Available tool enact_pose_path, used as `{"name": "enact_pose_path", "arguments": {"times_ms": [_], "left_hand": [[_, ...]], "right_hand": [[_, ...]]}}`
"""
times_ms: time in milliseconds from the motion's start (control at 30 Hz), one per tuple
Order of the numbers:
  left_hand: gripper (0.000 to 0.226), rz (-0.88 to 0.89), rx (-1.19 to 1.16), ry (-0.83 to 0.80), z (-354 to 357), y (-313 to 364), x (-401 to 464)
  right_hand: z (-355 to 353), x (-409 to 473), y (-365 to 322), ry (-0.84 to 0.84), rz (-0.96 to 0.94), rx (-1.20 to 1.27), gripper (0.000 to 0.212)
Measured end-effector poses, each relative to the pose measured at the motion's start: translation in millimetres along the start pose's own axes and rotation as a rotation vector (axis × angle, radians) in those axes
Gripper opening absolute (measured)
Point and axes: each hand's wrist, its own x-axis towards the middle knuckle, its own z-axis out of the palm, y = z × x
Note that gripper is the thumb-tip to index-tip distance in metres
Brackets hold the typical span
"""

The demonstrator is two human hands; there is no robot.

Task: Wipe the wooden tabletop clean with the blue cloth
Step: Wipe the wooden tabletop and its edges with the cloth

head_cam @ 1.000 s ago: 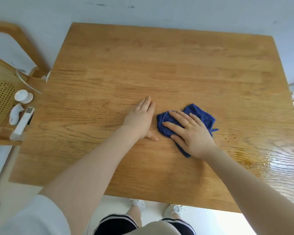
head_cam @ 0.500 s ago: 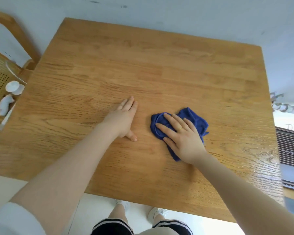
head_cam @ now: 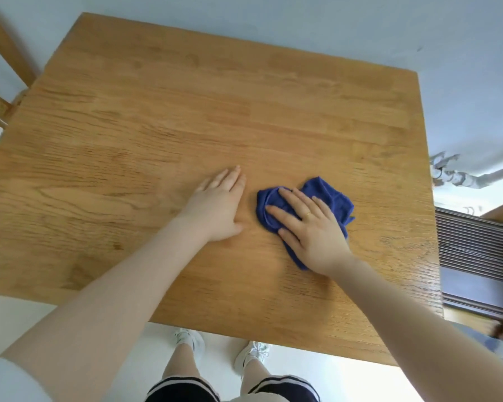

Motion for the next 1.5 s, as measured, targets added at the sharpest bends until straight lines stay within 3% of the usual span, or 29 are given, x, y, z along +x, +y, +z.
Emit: {"name": "enact_pose_path", "arguments": {"times_ms": [100, 200, 300, 367, 500, 633, 800, 1033, 1133, 1333, 1400, 1500], "left_hand": [[0.102, 0.013, -0.030, 0.051, 0.1, 18.8, 8.4], [0.108, 0.002, -0.001, 0.032, 6.3, 35.0, 15.6], [0.117, -0.056, 0.040, -0.007, 8.8, 44.2, 22.3], [0.119, -0.076, 0.025, -0.023, 7.5, 47.5, 24.0], [0.118, -0.116, -0.034, -0.028, 9.6, 52.7, 18.9], [0.116, -0.119, -0.040, -0.012, 8.9, 53.9, 18.2], [0.120, -0.123, -0.028, -0.032, 12.0, 53.2, 22.3], [0.114, -0.098, 0.008, -0.013, 16.2, 48.1, 16.1], [0.113, -0.066, 0.023, -0.004, 11.0, 49.0, 18.4], [0.105, 0.002, 0.145, -0.053, 6.7, 51.8, 26.9], [0.105, 0.001, 0.173, -0.067, 8.6, 50.8, 28.1], [0.105, -0.008, 0.217, -0.086, 9.9, 50.5, 25.6]], "right_hand": [[-7.5, 3.1, 28.4, -0.019, -0.108, -0.018, 0.041], [-12.6, 30.9, 64.4, 0.095, 0.148, -0.024, 0.044], [-11.8, 50.9, 78.4, 0.055, 0.367, -0.007, 0.042], [-8.6, 42.8, 68.5, 0.058, 0.354, 0.006, 0.042], [-1.3, -18.5, 31.9, 0.069, 0.107, 0.028, 0.042], [-12.5, -16.4, 55.6, 0.020, -0.049, -0.010, 0.041], [-17.1, 40.8, 88.0, 0.071, 0.332, -0.018, 0.041], [-2.0, -28.2, 30.4, 0.059, 0.207, -0.007, 0.047], [-12.8, -25.2, 48.4, 0.004, 0.140, 0.008, 0.047], [-17.3, 30.6, 89.1, 0.126, 0.552, 0.028, 0.045], [-12.1, 28.8, 79.8, 0.118, 0.587, 0.033, 0.046], [0.2, -4.8, 44.1, 0.104, 0.475, 0.005, 0.048]]}}
